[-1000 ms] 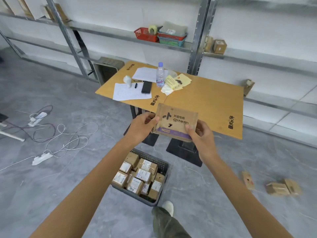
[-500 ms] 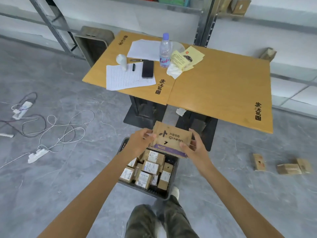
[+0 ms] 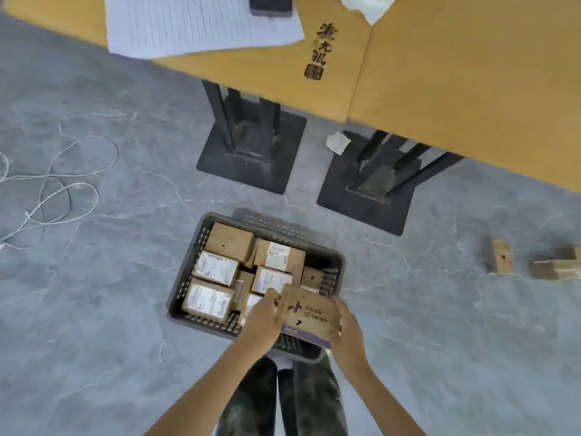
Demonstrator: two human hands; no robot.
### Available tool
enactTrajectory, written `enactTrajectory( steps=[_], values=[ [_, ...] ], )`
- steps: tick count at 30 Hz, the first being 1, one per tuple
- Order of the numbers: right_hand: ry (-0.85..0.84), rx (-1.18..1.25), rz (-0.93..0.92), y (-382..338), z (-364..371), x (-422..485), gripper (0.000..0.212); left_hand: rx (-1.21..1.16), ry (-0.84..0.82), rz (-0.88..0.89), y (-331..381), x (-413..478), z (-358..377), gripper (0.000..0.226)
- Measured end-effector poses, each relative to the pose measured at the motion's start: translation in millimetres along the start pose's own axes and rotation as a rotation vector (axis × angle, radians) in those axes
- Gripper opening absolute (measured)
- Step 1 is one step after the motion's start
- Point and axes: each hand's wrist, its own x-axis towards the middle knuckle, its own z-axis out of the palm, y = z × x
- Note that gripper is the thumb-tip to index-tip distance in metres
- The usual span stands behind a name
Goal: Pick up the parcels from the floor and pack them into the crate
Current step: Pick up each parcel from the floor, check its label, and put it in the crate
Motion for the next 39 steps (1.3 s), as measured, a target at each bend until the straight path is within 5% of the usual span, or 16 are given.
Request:
enactTrajectory(
  steps=[10,13,21,26,31,36,39],
  values=[
    [-0.192,-0.28,0.038,143.6,123.0,133.1,0.055,0.019,-0.124,-0.103,-169.2,134.5,130.6,0.037],
    [-0.144,-0.395,0.047,166.6,136.1,157.2,0.047,0.096,-0.228,-0.018,-187.9,142.7,148.8,0.061],
    [-0.217,-0.644,0.075,191.5,161.5,174.1,0.039,0.58,-0.171,-0.001,-182.0,137.6,189.0,0.082],
    [-0.27,-0.919,0.028,187.9,161.6,187.5,0.032,0.816,-0.051,0.254,-189.7,150.9,193.6,0.08],
    [-0.272,-1.06,-0.011,187.4,166.6,193.1,0.041,0.889,-0.123,0.269,-195.1,165.5,185.1,0.081],
    [-0.222,-0.959,-0.023,185.5,158.1,177.5,0.064,0.824,-0.181,0.293,-179.0,153.3,168.5,0.093],
    [-0.201,-0.86,-0.075,166.4,135.4,168.8,0.063,0.782,-0.169,0.317,-158.0,142.1,140.9,0.082]
  ],
)
